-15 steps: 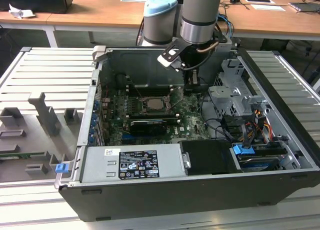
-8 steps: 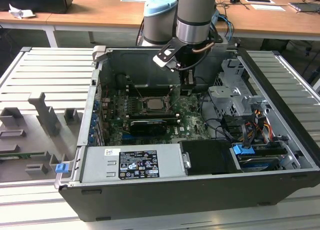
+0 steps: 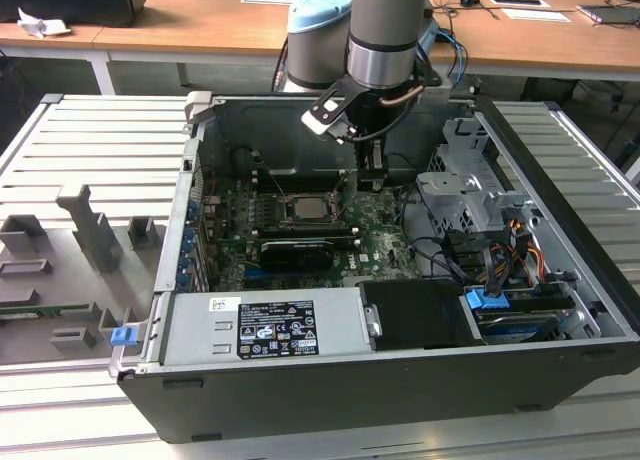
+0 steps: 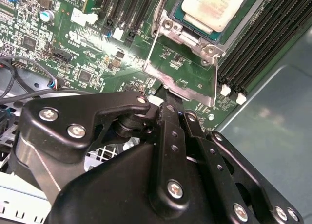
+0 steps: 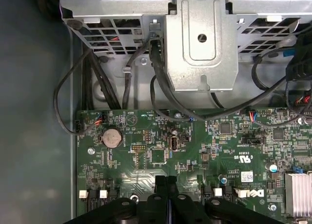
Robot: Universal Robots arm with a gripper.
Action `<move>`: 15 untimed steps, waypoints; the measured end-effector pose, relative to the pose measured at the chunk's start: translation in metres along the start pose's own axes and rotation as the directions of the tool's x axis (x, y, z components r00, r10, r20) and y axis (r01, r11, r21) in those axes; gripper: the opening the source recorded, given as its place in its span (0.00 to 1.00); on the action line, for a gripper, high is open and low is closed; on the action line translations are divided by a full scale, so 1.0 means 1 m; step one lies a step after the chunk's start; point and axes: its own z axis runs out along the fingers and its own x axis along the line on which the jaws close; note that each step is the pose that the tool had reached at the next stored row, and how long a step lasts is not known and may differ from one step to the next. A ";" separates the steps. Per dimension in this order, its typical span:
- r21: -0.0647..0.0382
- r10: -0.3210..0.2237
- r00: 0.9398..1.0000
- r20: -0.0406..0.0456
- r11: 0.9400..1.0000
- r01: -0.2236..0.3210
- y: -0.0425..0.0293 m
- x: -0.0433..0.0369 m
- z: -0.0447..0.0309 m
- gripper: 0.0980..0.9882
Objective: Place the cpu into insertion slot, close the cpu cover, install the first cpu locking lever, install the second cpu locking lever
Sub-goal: 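Close the cpu cover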
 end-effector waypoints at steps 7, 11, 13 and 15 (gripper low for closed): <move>0.000 0.000 1.000 0.000 1.000 0.000 -0.0024 -0.0001 0.0002 0.01; 0.000 0.000 1.000 0.000 1.000 0.000 -0.0038 -0.0001 0.0003 0.01; 0.000 0.000 1.000 0.000 1.000 0.000 -0.0045 -0.0001 0.0003 0.01; 0.000 0.000 1.000 0.000 1.000 0.000 -0.0053 -0.0001 0.0004 0.01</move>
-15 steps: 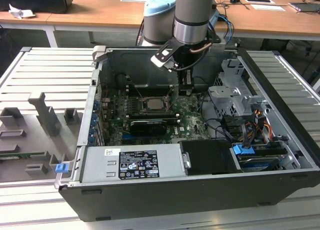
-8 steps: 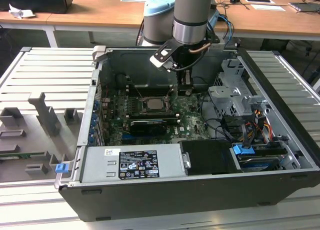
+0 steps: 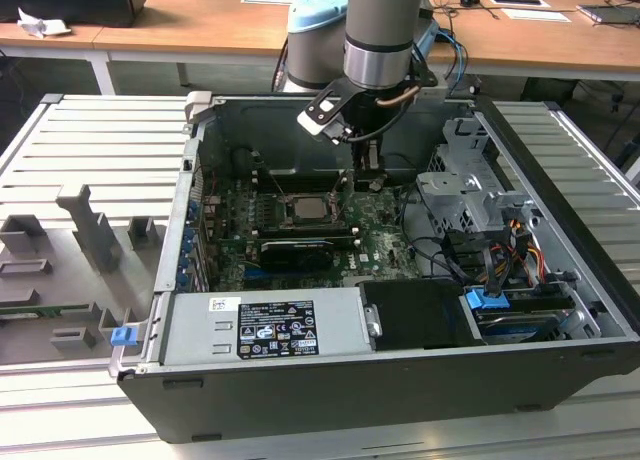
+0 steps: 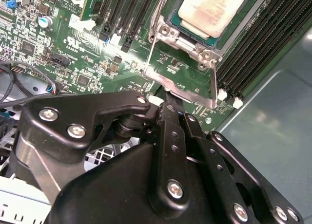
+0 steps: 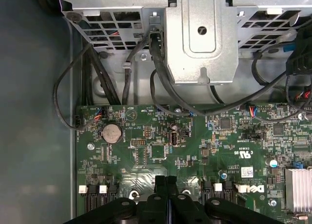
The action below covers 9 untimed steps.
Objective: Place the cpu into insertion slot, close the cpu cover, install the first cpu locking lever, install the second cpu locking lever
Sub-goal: 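Close the cpu cover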
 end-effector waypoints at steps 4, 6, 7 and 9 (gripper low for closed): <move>0.000 0.000 1.000 0.000 1.000 0.000 -0.0019 0.0000 0.0001 0.01; 0.000 0.000 1.000 0.000 1.000 0.000 -0.0028 -0.0001 0.0001 0.01; 0.000 0.000 1.000 0.000 1.000 0.000 -0.0031 -0.0001 0.0002 0.01; 0.000 0.000 1.000 0.000 1.000 0.000 -0.0038 -0.0001 0.0002 0.01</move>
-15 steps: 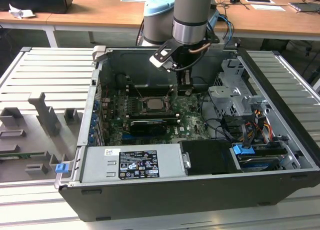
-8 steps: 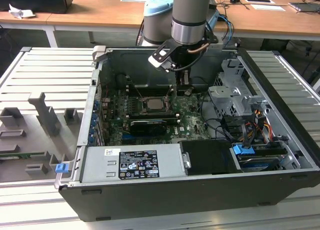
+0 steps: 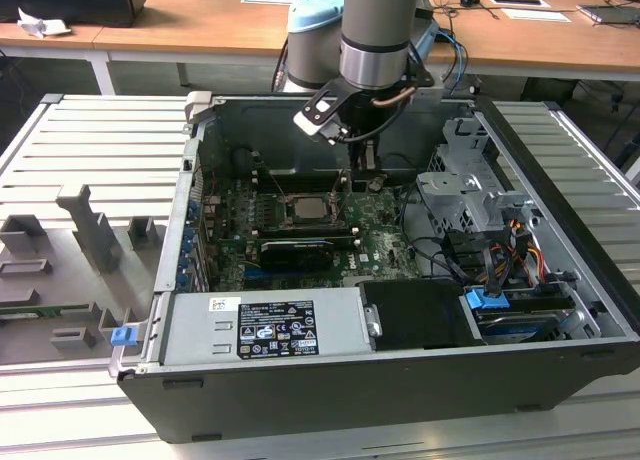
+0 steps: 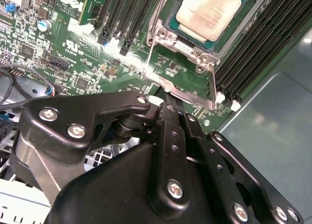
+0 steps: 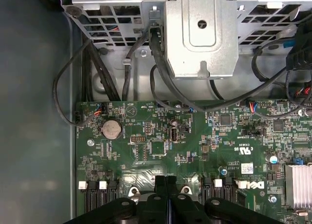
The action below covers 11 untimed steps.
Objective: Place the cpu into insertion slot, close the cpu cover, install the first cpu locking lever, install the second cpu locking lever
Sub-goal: 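Close the cpu cover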
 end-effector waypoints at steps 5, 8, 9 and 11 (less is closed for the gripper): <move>0.000 0.000 1.000 0.000 1.000 0.000 -0.0020 0.0000 0.0001 0.01; 0.000 0.000 1.000 0.000 1.000 0.000 -0.0038 -0.0001 0.0002 0.01; 0.000 0.000 1.000 0.000 1.000 0.000 -0.0041 -0.0001 0.0002 0.01; 0.000 0.000 1.000 0.000 1.000 0.000 -0.0051 -0.0001 0.0002 0.01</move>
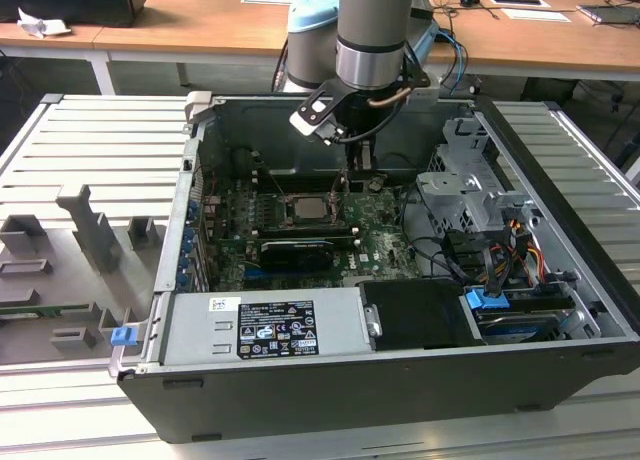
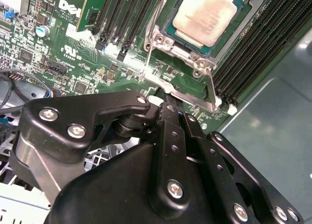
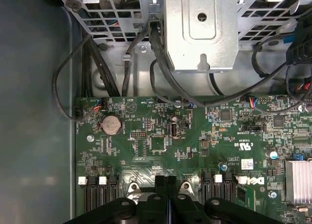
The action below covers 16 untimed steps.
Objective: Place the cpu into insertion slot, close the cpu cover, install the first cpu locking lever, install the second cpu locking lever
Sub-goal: 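Close the cpu cover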
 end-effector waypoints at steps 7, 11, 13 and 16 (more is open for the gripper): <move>0.000 0.000 1.000 0.000 1.000 0.000 -0.0046 -0.0001 0.0001 0.01; 0.000 0.000 1.000 0.000 1.000 0.000 -0.0063 -0.0001 0.0002 0.01; 0.000 0.000 1.000 0.000 1.000 0.000 -0.0076 -0.0002 0.0002 0.01; 0.000 0.000 1.000 0.000 1.000 0.000 -0.0098 -0.0002 0.0002 0.01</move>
